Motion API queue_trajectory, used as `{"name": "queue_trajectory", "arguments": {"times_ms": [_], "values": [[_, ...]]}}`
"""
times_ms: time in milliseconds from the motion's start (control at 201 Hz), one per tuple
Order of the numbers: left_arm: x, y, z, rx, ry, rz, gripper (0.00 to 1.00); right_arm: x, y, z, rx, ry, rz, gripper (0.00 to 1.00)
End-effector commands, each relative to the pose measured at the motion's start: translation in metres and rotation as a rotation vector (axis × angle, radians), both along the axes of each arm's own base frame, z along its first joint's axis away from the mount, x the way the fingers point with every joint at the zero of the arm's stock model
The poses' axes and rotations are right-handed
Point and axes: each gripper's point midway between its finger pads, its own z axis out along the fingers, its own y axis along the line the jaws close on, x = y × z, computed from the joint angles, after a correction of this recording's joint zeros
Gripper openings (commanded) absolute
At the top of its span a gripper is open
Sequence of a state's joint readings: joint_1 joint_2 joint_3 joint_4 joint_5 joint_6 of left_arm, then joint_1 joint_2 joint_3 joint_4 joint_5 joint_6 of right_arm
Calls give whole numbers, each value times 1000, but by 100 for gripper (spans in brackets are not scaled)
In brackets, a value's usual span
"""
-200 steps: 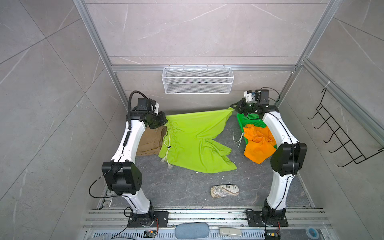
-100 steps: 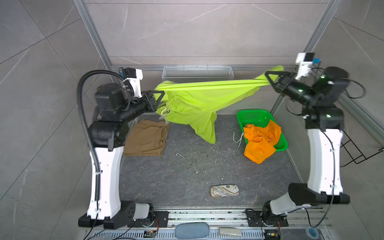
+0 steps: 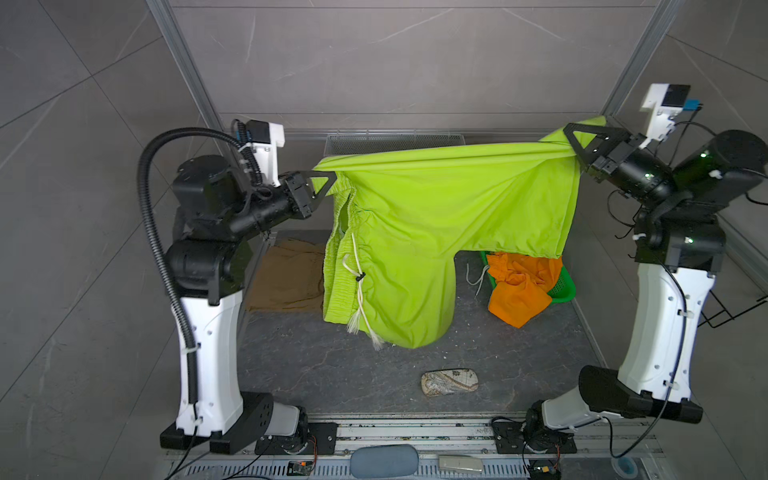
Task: Fold and stack the shorts
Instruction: 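Raise the lime-green shorts high with both grippers, stretching them between the grippers, then lower the stretched lime-green shorts onto the table with both grippers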
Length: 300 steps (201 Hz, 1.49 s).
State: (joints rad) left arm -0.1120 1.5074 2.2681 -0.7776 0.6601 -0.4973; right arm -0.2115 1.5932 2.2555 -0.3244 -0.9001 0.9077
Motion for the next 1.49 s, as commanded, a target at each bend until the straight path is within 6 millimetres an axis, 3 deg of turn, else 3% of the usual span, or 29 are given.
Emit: {"name": "queue_trajectory", "arguments": {"times_ms": [0,100,294,448,787,882,986,1106,1201,1300,1489], "values": [[70,72,-47,6,180,353,0,81,-102,-53,107,125,-333,0],[86,67,-59,-20,218,326,0,84,-106,-55,107,125,-333,0],[85,62,-35,-71,149,302,0,65,-108,-40,90,97,-350,0],[62,50,-14,-101,101,241,0,26,-102,-6,96,27,-357,0],[-26,39,50,-150,-82,172,0,-71,-85,67,105,-174,-379,0],[-35,37,58,-156,-106,153,0,-78,-86,79,126,-200,-383,0],[-12,43,38,-129,-43,194,0,-61,-97,80,156,-185,-385,0],[33,55,-4,-110,82,226,0,-16,-116,54,176,-113,-383,0],[74,77,-54,-85,202,293,0,33,-117,9,150,-12,-368,0],[109,95,-115,-47,335,342,0,87,-101,-57,87,110,-356,0],[149,118,-263,58,650,413,0,177,-76,-222,40,393,-326,0]]}}
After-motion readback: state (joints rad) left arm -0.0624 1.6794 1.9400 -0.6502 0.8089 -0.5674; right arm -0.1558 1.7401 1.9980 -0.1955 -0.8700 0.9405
